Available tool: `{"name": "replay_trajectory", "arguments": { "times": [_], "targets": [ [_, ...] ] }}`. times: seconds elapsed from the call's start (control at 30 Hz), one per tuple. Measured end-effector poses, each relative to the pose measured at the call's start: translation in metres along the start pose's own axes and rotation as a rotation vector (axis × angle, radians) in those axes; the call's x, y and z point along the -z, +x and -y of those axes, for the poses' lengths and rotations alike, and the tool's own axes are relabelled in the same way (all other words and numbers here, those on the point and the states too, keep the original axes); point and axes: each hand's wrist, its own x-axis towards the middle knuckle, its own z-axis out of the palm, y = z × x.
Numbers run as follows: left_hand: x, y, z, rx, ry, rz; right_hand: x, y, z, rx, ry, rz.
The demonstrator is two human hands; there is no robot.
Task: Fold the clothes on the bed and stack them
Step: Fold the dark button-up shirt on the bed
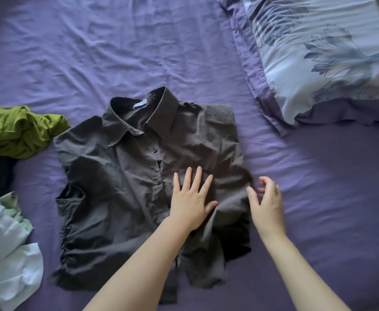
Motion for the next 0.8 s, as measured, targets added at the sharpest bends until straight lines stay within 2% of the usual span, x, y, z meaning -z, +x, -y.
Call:
{"name": "replay_trajectory", "arguments": {
  "times": [0.07, 0.27, 0.4, 0.5, 0.63, 0.7, 0.8],
  "targets": [
    [-0.004, 0.001, 0.005, -0.012, 0.036, 0.002, 0.004, -0.032, -0.011, 0.142, 0.014, -0.052],
    [0.002, -0.014, 0.0, -0.035, -0.043, -0.02, 0.001, -0.096, -0.042, 0.372, -0.155, 0.197],
    [0.002, -0.048, -0.014, -0.107, -0.19, -0.025, 0.003, -0.094, -0.05, 0.394, -0.245, 0.113],
    [-0.005, -0.069, -0.022, -0.097, -0.272, 0.003, 0.01, -0.096, -0.059, 0.244, -0.035, 0.038],
    [-0.017, -0.076, -0.024, -0.048, -0.219, 0.079, 0.024, -0.111, -0.079, -0.295, 0.513, -0.033],
    [-0.024, -0.075, -0.025, -0.033, -0.159, 0.108, 0.026, -0.119, -0.086, -0.492, 0.673, -0.101],
    [-0.032, -0.076, -0.029, -0.022, -0.133, 0.097, 0.027, -0.122, -0.085, -0.525, 0.725, -0.127]
  ]
}}
